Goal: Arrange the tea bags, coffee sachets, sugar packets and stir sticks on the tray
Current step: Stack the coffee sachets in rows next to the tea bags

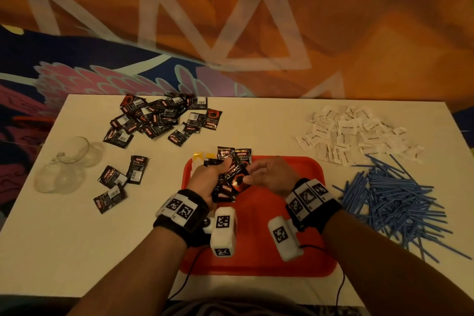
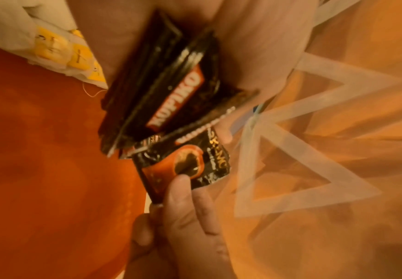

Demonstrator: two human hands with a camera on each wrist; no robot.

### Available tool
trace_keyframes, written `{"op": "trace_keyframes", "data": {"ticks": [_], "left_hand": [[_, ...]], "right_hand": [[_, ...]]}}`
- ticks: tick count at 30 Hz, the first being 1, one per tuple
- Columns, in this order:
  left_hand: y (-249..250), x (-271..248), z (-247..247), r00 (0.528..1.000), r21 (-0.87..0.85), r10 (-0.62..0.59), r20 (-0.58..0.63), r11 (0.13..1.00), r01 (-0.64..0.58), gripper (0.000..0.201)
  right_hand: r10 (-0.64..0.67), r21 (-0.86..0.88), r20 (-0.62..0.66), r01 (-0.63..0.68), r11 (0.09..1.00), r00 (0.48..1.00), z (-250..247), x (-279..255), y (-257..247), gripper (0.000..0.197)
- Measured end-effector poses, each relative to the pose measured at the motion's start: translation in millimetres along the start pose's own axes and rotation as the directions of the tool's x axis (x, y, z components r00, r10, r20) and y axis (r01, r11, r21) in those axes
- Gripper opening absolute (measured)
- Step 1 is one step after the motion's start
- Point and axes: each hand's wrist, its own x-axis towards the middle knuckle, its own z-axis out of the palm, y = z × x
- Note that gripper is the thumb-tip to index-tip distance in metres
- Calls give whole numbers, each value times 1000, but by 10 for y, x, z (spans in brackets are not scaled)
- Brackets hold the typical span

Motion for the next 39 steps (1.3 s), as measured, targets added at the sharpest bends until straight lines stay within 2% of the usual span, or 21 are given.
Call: {"op": "trace_keyframes", "data": {"ticks": [4, 7, 9, 11, 14, 17, 19, 23, 26, 29, 35, 39], "left_hand": [[-64, 82, -49, 1000, 2, 1, -12, 1000, -1, 41], [-78, 147, -136, 1000, -16, -17, 18, 1000, 17, 36], [-98, 182, -193, 999, -80, -34, 38, 996, 37, 23], [-127, 219, -265, 997, -129, -33, 65, 991, 41, 15], [-179, 231, -369, 996, -172, -35, 83, 984, 49, 8], [-229, 225, -460, 996, -207, -56, 75, 976, 71, 5], [-247, 210, -502, 997, -223, -52, 59, 973, 64, 5], [-248, 176, -551, 997, -255, -54, 63, 965, 69, 14], [-242, 171, -581, 996, -251, -57, 68, 965, 72, 15], [-236, 165, -590, 995, -260, -57, 80, 963, 76, 20], [-233, 150, -589, 995, -276, -49, 87, 959, 72, 22], [-254, 159, -615, 994, -297, -61, 86, 951, 84, 35]], "right_hand": [[32, -136, 37, -26, 990, 999, -62, 76, 57, 9], [86, -204, -115, -108, 973, 990, -202, 222, 222, 6], [148, -177, -249, -196, 965, 957, -309, 352, 371, 8], [212, -174, -329, -280, 944, 920, -372, 482, 506, 14], [283, -185, -377, -371, 910, 882, -404, 647, 632, 17], [334, -181, -374, -421, 889, 865, -382, 794, 734, 13], [354, -124, -375, -425, 897, 856, -342, 861, 771, 8], [372, -73, -371, -426, 902, 851, -298, 968, 846, 18], [392, -10, -376, -427, 904, 840, -300, 982, 853, 12], [399, -10, -366, -432, 902, 841, -299, 983, 854, 18], [387, 19, -391, -412, 911, 835, -277, 971, 816, 17], [376, 17, -393, -402, 915, 839, -272, 955, 799, 18]]}}
